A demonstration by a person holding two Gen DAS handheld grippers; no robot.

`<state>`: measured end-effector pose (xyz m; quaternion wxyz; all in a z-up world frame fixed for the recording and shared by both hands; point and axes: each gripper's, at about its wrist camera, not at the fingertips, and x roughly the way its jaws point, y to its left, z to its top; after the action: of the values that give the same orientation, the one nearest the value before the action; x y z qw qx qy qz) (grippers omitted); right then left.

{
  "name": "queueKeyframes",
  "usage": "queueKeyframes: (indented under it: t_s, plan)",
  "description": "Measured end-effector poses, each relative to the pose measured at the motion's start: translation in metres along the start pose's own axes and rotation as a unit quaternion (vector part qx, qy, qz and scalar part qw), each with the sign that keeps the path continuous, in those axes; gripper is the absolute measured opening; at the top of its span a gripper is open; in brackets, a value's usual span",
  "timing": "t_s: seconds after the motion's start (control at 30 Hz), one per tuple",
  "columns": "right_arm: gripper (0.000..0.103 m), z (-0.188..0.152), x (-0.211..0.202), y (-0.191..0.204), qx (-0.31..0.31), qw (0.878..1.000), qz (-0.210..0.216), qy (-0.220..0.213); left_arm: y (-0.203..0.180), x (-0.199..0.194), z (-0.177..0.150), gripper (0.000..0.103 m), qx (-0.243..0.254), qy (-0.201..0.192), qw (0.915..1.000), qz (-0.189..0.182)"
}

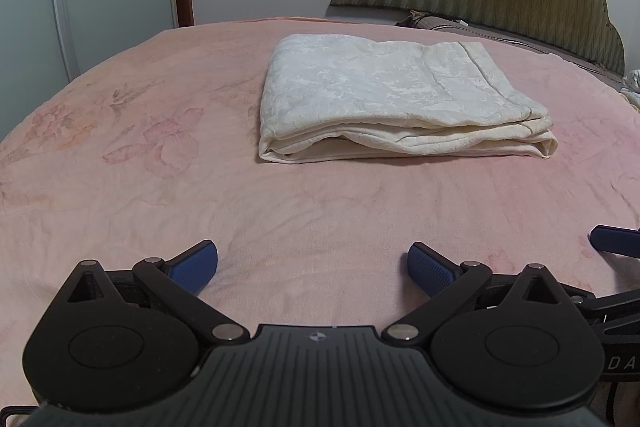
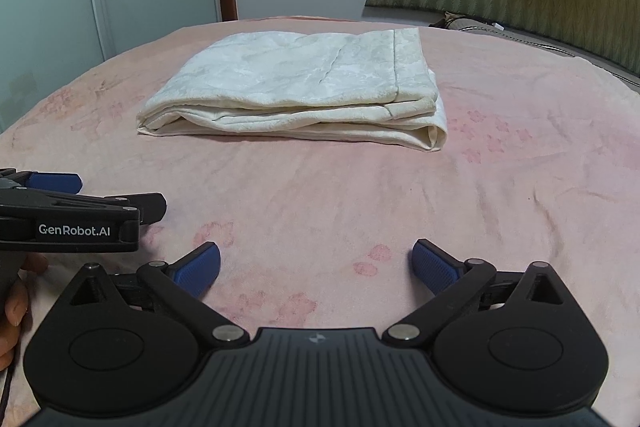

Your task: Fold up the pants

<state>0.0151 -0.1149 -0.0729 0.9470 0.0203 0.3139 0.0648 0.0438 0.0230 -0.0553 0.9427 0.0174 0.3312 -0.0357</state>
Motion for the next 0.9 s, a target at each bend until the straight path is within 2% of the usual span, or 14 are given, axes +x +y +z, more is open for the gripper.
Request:
queueKeyframes:
  t_s: [0.57, 0.9]
  plan:
    - [0.103, -0.0004, 0.0011, 0.0011, -0.004, 1.000, -0.004, 0.001, 0.0005, 0.0002, 0.0000, 0.103, -0.001, 0.000, 1.0000, 0.000]
    - [0.103, 0.0020, 0.0044, -0.0026, 0.005, 1.000, -0.030, 0.002, 0.0009, 0.0000, -0.0010, 0.103, -0.001, -0.001, 1.0000, -0.003]
